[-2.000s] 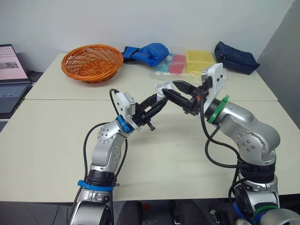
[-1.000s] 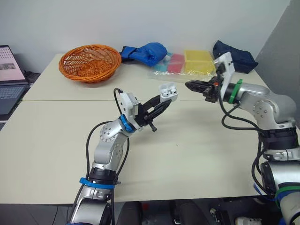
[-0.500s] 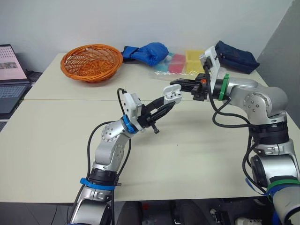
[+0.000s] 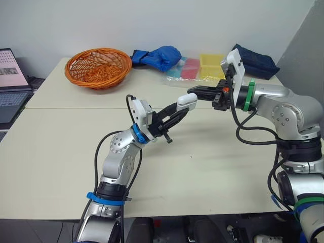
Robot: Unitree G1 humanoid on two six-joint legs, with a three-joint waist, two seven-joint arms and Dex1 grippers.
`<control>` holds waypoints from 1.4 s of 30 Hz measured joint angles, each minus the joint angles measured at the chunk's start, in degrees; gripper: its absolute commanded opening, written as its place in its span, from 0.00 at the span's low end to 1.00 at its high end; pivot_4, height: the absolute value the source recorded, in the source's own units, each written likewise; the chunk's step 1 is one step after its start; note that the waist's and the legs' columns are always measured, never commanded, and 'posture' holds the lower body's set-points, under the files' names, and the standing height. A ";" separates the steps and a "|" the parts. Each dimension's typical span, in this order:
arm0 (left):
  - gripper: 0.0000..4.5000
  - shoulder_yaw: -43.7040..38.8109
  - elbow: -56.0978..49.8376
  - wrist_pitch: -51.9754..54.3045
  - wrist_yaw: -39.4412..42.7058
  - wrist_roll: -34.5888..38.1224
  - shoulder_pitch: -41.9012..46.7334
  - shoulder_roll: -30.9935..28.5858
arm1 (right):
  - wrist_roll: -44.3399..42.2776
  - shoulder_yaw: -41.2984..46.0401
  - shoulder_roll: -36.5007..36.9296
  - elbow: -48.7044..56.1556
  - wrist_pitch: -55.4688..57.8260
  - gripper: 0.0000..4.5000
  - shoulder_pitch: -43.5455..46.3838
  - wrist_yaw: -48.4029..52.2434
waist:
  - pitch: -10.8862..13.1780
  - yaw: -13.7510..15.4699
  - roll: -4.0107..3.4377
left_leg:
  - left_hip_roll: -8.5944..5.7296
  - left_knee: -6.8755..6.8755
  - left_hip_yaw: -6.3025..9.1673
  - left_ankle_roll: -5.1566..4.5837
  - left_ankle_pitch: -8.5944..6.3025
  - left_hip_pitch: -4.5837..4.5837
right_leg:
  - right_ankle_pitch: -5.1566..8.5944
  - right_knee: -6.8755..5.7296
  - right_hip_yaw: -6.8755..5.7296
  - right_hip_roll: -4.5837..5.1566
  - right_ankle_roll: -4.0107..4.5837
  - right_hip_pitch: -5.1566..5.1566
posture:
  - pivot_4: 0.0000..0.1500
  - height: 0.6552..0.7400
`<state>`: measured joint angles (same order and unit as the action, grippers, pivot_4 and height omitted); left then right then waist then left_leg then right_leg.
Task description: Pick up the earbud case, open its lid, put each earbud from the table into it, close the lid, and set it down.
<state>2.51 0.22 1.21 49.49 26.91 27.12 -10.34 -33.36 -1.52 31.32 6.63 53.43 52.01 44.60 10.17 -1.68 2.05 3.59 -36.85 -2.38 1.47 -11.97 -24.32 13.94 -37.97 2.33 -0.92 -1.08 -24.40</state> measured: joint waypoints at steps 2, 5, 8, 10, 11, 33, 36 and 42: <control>0.17 -0.47 0.15 -0.09 -0.01 0.03 0.43 0.00 | 0.75 0.13 -0.38 1.11 -1.55 0.01 -0.33 -0.82 | 0.00 0.00 0.00 | 0.00 0.00 0.00 0.00 0.00 0.00 | 0.00 0.00 0.00 0.00 0.00 0.00 | 1.00 1.00; 0.17 -0.61 0.55 -0.10 -0.07 -0.05 0.51 0.01 | 0.76 0.78 -1.64 2.06 -3.12 0.01 -0.37 -2.25 | 0.00 0.00 0.00 | 0.00 0.00 0.00 0.00 0.00 0.00 | 0.00 0.00 0.00 0.00 0.00 0.00 | 1.00 1.00; 0.17 -0.52 1.27 -0.04 -0.07 -0.15 0.51 0.20 | 0.61 0.94 -2.87 2.55 -4.53 0.01 -0.35 -3.04 | 0.00 0.00 0.00 | 0.00 -0.01 0.01 0.00 0.00 0.00 | 0.00 -0.02 -0.01 0.00 0.00 0.00 | 1.00 1.00; 0.17 -0.52 1.51 -0.05 -0.03 -0.18 0.51 0.20 | 0.48 2.05 -3.18 2.05 -5.13 0.01 -0.07 -3.52 | 0.00 0.01 0.00 | -0.01 -0.02 0.00 0.00 0.00 0.00 | 0.00 -0.02 -0.01 0.01 0.00 0.00 | 1.00 1.00; 0.17 -0.53 1.66 -0.05 0.01 -0.19 0.50 0.16 | 0.21 2.83 -3.23 1.89 -5.15 0.01 0.40 -3.55 | 0.00 0.01 0.00 | -0.01 -0.02 -0.01 0.00 0.00 -0.01 | 0.00 -0.01 0.00 0.01 0.00 0.00 | 1.00 1.00; 0.17 -0.53 4.59 -0.28 0.28 -1.15 0.18 -0.03 | 0.67 -2.30 0.46 7.27 -2.67 0.01 -4.97 -2.19 | 0.00 0.01 0.00 | 0.00 -0.02 0.01 0.00 0.00 0.00 | 0.00 0.00 -0.01 0.00 0.00 0.01 | 1.00 1.00; 0.17 -0.55 4.63 -0.28 0.59 -1.23 0.19 -0.18 | 0.07 -1.58 0.27 7.76 -2.89 0.01 -5.92 -1.89 | 0.00 0.01 0.00 | -0.01 -0.03 0.01 0.00 0.00 0.00 | 0.00 0.00 -0.01 0.01 0.00 0.01 | 1.00 1.00; 0.17 -0.58 0.39 9.78 2.02 3.81 0.97 -3.87 | -1.81 0.71 5.63 8.95 -8.50 0.20 -10.62 6.56 | 0.00 0.04 0.00 | -0.01 -0.01 0.08 0.00 0.00 -0.04 | 0.01 0.03 -0.03 0.00 -0.01 0.02 | 1.00 1.00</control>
<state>1.93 0.61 10.99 51.50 30.72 28.08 -14.20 -35.17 -0.81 36.95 15.57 44.92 41.39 51.16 10.17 -1.65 2.05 3.59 -36.86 -2.30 1.47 -11.98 -24.35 13.95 -37.95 2.31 -0.92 -1.09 -24.38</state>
